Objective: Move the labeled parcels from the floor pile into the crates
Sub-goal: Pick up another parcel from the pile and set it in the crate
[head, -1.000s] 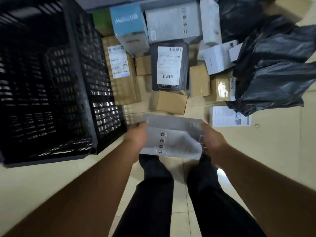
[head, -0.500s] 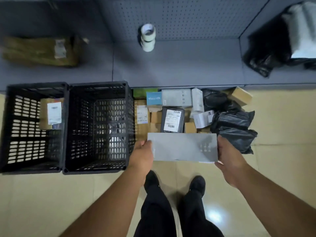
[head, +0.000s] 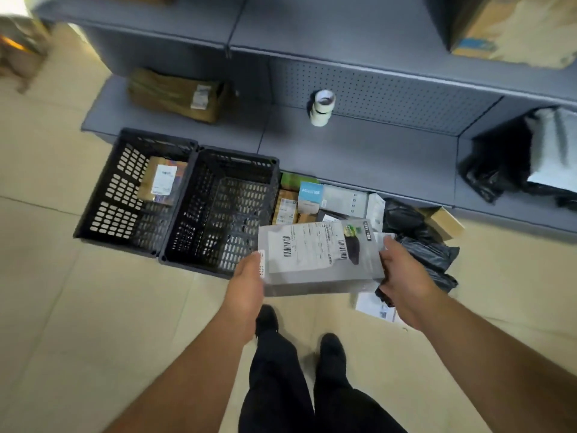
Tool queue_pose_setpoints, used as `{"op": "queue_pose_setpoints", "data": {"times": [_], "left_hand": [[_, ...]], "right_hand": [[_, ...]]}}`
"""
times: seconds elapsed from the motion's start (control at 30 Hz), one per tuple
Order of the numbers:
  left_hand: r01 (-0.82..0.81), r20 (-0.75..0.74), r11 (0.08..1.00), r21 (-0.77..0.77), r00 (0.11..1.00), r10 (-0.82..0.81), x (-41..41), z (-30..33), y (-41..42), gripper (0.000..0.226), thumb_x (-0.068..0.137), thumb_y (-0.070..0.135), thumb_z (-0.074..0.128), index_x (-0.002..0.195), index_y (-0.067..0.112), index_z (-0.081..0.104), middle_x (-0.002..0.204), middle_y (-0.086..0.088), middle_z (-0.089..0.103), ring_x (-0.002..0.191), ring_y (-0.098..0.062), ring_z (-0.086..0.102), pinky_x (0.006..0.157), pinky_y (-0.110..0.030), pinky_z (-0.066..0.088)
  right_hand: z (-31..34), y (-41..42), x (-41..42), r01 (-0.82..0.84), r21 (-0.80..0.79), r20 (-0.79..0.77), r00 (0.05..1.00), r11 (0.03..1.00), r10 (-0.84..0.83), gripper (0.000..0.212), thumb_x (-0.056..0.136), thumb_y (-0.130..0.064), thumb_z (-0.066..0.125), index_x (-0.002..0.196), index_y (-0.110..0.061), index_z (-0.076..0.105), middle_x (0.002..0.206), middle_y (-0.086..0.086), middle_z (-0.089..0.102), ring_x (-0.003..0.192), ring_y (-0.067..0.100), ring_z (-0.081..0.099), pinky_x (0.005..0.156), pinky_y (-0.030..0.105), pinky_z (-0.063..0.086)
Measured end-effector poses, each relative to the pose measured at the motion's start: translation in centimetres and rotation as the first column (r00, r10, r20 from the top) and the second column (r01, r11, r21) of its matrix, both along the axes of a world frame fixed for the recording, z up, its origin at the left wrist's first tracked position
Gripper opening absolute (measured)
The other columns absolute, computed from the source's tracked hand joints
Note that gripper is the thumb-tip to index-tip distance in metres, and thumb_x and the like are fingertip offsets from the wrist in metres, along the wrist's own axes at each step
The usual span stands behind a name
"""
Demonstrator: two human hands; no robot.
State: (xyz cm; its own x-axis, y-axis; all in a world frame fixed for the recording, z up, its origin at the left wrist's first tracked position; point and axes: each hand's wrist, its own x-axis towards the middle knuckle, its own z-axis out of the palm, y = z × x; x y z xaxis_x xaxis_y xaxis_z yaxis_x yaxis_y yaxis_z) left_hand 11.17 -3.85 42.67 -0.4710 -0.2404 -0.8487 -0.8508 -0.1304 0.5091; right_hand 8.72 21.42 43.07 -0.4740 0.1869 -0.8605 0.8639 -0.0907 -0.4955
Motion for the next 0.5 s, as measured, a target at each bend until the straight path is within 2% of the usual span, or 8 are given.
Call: {"op": "queue_pose_setpoints", "data": {"times": [0.03,0.1,0.17,0.27,0.4,0.5], "left_hand": [[-0.037,-0.013,0.999,-0.005,0.999,0.037,1.0,0.7,-0.3,0.030,0.094,0.052,0.050,0.117,0.043,0.068,0.115,0.009,0.073,0.112,-0.019,0.063,0.108,-0.045,0.043],[-0.112,-0.040,0.993,-0.027,0.993,0.111,3.0,1.7,-1.3,0.028,0.095,0.052,0.052,0.118,0.043,0.064,0.115,0.010,0.073,0.111,-0.016,0.063,0.107,-0.040,0.044],[-0.146,-0.041,0.988,-0.040,0.989,0.145,4.8,2.7,-2.6,0.033,0.093,0.055,0.051,0.122,0.043,0.062,0.115,0.010,0.072,0.110,-0.014,0.063,0.104,-0.037,0.045],[-0.195,-0.051,0.980,-0.037,0.980,0.193,7.1,4.3,-5.3,0.041,0.085,0.059,0.048,0.121,0.042,0.061,0.117,0.010,0.070,0.112,-0.015,0.062,0.103,-0.039,0.044],[-0.272,-0.069,0.961,-0.041,0.961,0.269,9.8,5.8,-10.0,0.038,0.078,0.061,0.046,0.108,0.043,0.061,0.117,0.009,0.067,0.113,-0.015,0.059,0.107,-0.042,0.043],[-0.290,-0.068,0.956,-0.049,0.956,0.287,12.3,6.2,-14.0,0.042,0.087,0.060,0.043,0.118,0.038,0.058,0.123,0.006,0.064,0.117,-0.018,0.058,0.111,-0.047,0.042]], "right_hand": [[0.6,-0.6,0.3,-0.021,0.004,-0.013,1.000,1.000,0.021,0.053,0.096,-0.066,0.042,0.121,-0.029,0.071,0.100,-0.001,0.078,0.095,0.019,0.066,0.091,0.038,0.048],[1.7,-1.9,1.0,-0.059,0.004,-0.022,0.998,0.998,0.059,0.050,0.091,-0.069,0.048,0.121,-0.035,0.071,0.114,-0.001,0.076,0.114,0.023,0.064,0.108,0.045,0.043],[2.6,-3.7,1.8,-0.086,0.014,0.000,0.996,0.996,0.086,0.057,0.084,-0.074,0.053,0.126,-0.039,0.066,0.129,0.001,0.068,0.127,0.028,0.057,0.115,0.051,0.036],[3.6,-6.8,2.8,-0.143,0.008,-0.019,0.989,0.990,0.143,0.051,0.087,-0.071,0.052,0.124,-0.040,0.067,0.127,0.000,0.069,0.123,0.027,0.059,0.115,0.052,0.036],[4.5,-11.8,4.1,-0.213,0.024,-0.050,0.976,0.977,0.214,0.049,0.089,-0.067,0.053,0.124,-0.036,0.067,0.119,-0.003,0.073,0.116,0.023,0.063,0.114,0.047,0.039],[5.4,-16.3,5.1,-0.277,0.019,-0.082,0.957,0.961,0.277,0.041,0.091,-0.066,0.051,0.116,-0.040,0.071,0.112,-0.005,0.075,0.114,0.021,0.064,0.114,0.047,0.039]]}}
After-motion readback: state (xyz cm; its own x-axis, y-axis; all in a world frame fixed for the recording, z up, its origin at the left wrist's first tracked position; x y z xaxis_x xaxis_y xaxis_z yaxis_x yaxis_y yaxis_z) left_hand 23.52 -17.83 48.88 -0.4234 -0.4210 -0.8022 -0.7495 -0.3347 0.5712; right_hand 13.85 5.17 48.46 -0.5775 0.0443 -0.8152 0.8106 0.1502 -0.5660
